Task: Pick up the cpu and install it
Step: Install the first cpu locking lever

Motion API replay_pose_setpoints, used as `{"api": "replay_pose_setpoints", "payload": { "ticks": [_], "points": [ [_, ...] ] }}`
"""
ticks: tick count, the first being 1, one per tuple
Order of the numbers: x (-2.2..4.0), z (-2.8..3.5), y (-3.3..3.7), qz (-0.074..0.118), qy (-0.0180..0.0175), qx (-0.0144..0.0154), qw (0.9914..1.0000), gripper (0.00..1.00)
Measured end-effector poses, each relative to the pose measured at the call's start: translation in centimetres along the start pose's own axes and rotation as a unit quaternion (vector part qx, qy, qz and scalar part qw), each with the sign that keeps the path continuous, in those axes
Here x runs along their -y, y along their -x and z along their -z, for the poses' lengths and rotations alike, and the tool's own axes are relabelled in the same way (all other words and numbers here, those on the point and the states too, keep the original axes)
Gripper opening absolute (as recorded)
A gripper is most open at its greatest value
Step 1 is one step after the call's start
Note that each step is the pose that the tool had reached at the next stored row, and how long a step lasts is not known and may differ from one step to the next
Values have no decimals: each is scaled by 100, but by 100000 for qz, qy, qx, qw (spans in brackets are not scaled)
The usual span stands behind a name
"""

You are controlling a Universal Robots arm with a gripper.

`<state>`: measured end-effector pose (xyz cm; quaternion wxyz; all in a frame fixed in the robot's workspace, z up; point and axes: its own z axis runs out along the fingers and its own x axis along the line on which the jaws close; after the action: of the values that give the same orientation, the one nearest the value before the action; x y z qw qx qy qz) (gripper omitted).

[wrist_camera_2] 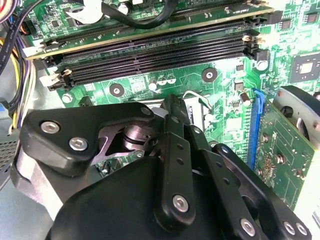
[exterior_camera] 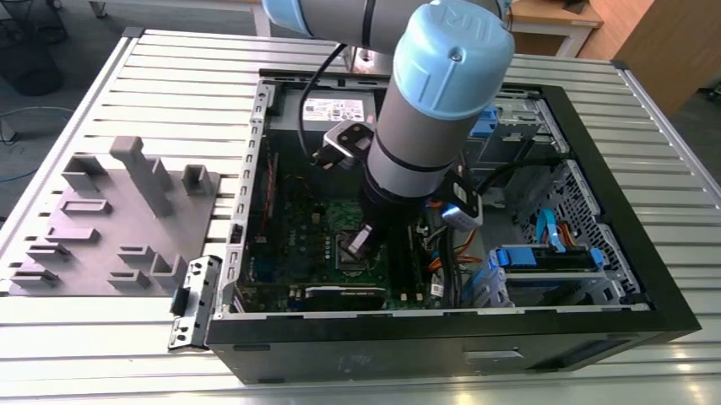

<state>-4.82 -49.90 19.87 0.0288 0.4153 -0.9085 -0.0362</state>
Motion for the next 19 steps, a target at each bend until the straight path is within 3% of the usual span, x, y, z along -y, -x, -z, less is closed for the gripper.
{"api": "replay_pose_setpoints", "payload": {
  "ticks": [10, 11, 13, 15, 19],
  "points": [
    [39, 1, 16, 75, 125, -137, 100000, 11],
    [42, 0, 16, 93, 280, -149, 99999, 11],
    [53, -2, 19, 141, 1200, 133, 99993, 11],
    [63, -1, 24, 162, 2039, 161, 99979, 11],
    [64, -2, 24, 163, 2150, 191, 99977, 11]
  ]
}}
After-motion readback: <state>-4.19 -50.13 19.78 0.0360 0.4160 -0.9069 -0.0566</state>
